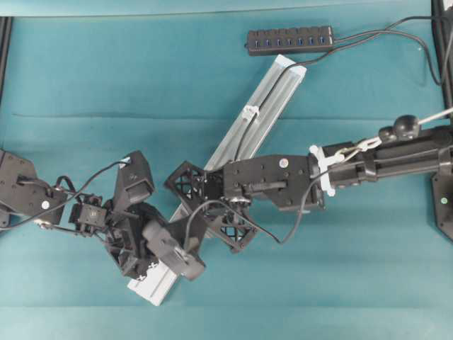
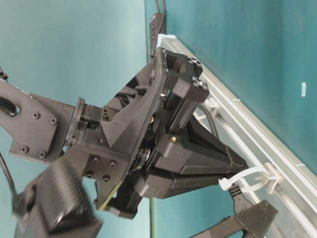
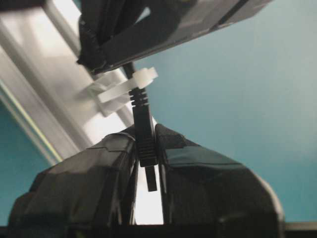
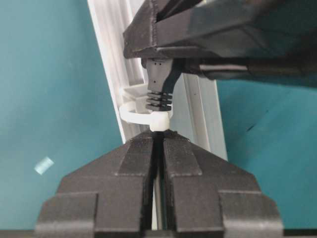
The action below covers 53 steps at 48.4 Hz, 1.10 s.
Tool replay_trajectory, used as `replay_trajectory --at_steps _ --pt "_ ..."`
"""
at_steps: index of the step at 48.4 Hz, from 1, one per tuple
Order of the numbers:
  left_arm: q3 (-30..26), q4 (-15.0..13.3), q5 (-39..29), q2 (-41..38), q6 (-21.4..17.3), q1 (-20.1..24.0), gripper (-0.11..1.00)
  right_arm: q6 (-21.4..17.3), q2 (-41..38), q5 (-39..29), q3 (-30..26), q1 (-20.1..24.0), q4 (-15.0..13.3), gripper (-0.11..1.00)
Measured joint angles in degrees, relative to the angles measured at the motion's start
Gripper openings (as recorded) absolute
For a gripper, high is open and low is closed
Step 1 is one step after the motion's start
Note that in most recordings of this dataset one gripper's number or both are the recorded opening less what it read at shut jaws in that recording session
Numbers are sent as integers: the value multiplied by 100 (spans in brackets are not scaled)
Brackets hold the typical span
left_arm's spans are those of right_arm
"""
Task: Pass the USB cable through three rings with both arms.
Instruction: 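Grasp the plug with the left gripper and open the right gripper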
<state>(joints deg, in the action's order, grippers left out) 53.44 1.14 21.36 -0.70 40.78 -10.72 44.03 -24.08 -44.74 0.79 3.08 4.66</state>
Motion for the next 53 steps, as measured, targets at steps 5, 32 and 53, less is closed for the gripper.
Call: replay_trajectory --at_steps 5,32,53 --pt "0 0 -26 0 0 0 10 -308 9 -114 -9 -9 9 36" --pt "237 0 -281 97 606 -281 10 -1301 378 -62 369 -290 -35 88" --pt "413 0 -580 694 835 -413 10 -1881 958 475 1169 -510 -35 88"
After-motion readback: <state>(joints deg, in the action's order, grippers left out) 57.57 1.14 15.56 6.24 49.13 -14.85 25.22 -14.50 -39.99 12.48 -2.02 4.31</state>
